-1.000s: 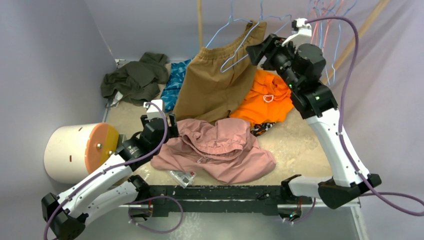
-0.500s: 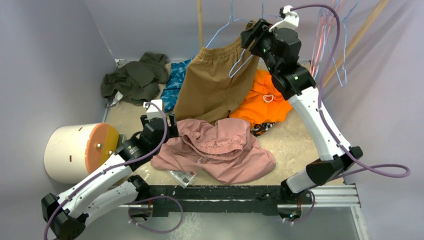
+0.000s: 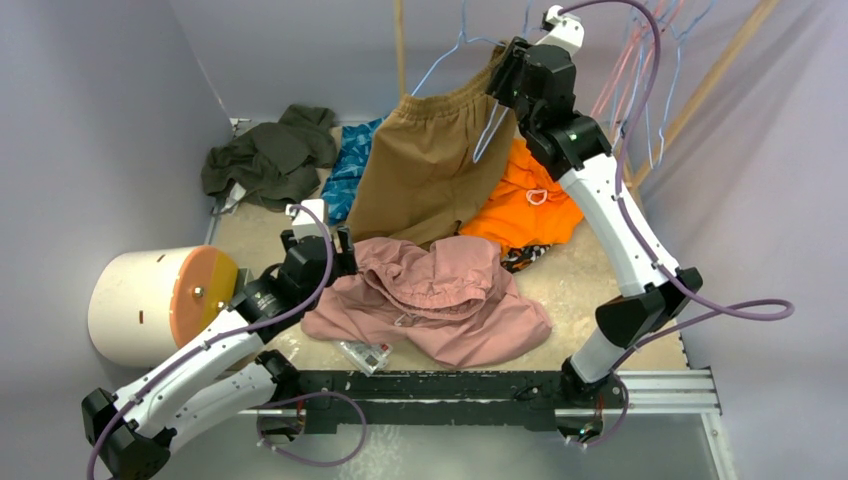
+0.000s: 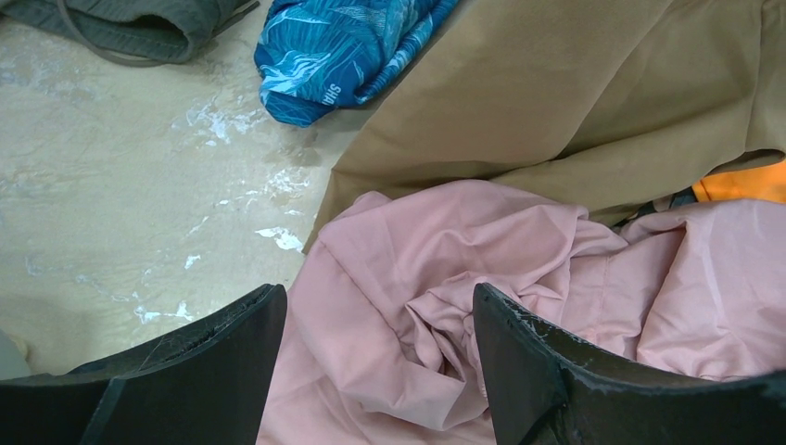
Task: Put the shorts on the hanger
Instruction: Pick up the hanger from the clothesline.
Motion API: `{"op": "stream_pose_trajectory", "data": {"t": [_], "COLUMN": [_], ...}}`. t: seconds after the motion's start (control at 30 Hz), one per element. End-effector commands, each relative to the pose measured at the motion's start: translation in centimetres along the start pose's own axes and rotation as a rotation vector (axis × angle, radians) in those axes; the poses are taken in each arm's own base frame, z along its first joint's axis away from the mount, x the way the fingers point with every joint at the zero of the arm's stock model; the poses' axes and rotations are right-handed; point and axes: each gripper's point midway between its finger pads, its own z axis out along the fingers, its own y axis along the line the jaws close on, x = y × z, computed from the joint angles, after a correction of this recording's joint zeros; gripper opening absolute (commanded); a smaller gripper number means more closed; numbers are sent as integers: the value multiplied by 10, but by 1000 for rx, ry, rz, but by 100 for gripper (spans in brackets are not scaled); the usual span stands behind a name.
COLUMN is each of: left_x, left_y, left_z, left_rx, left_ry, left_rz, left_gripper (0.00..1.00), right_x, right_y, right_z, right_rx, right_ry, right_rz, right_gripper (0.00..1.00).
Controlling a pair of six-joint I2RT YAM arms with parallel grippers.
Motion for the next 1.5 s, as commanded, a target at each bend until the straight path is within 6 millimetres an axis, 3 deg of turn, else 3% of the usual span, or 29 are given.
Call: {"op": "stream_pose_trajectory", "data": {"t": [0.0,0.63,1.03,1.2,1.47], "left_x": [-24,-22,-22,-22,-21], "left_y": [-9,-10,-10,-9,-10], "left_z": [-5,-4,-3,-3,-2], "left_rx": [39,40,37,35,32], "left_ry": [-62,-57,-54,-53,-49], "left_rz": [-39,-37,-34,-30,-25], "left_gripper": [73,73,73,73,73], "right_x": [-37,-62,-80,-92,-95], "right_y": [-6,-33,-24,-22,-20], "right_z": [-16,-26,-41,-59,-83], "right_rx": [32,55,-52,-102,-175], "right_ry": [-92,-137,-232,-299,-327], "right_rz": [-9,-42,-79,-104,-118], "right_gripper": [45,0,0,0,0]}}
